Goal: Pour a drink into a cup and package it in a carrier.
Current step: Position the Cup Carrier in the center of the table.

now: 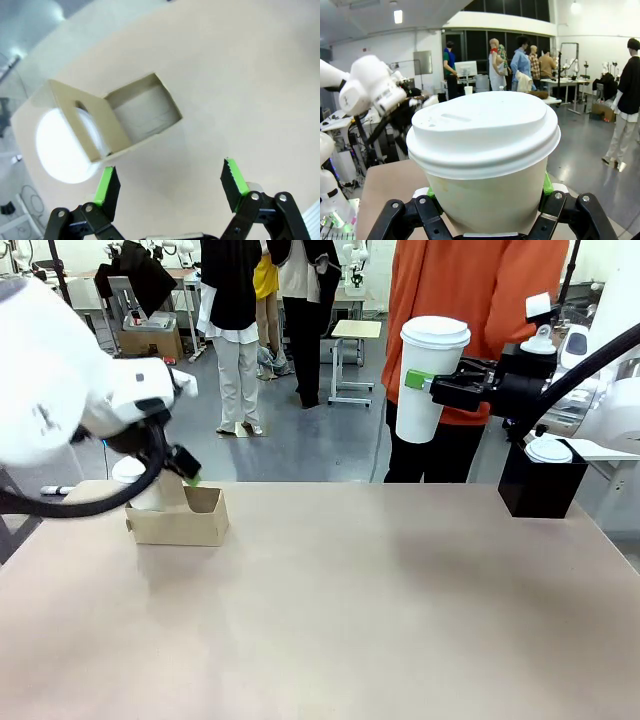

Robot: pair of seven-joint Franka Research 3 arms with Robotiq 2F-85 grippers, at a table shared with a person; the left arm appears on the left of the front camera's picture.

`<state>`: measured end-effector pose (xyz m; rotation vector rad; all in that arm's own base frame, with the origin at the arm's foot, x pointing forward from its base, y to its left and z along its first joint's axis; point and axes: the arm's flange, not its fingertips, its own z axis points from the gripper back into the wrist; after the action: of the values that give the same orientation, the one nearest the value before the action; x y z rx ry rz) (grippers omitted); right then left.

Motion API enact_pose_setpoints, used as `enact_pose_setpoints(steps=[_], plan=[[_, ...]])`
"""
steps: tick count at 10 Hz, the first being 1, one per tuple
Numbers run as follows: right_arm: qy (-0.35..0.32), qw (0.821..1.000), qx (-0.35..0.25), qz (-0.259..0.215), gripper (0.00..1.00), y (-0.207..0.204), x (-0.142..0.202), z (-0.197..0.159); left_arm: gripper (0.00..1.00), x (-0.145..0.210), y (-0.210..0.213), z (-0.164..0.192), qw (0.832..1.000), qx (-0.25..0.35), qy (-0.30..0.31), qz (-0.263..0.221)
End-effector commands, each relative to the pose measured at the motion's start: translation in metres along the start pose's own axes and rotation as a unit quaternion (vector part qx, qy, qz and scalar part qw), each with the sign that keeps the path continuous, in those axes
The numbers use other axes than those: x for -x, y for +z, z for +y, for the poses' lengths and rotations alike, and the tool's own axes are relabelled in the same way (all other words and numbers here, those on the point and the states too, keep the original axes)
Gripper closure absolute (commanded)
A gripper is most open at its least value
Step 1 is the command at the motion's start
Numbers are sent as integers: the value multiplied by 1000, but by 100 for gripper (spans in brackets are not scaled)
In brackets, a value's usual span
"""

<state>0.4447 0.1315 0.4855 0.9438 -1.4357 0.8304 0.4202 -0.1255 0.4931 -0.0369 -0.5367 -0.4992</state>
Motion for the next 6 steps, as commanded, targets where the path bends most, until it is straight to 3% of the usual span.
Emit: enact_pose_setpoints(steps=[1, 6], plan=[[5, 1000, -1, -8, 19, -2, -5, 1, 0, -26, 19, 8, 999, -20, 25, 9], [5, 1000, -1, -8, 19, -2, -5, 1, 0, -88, -9, 41, 993, -41, 93, 59]])
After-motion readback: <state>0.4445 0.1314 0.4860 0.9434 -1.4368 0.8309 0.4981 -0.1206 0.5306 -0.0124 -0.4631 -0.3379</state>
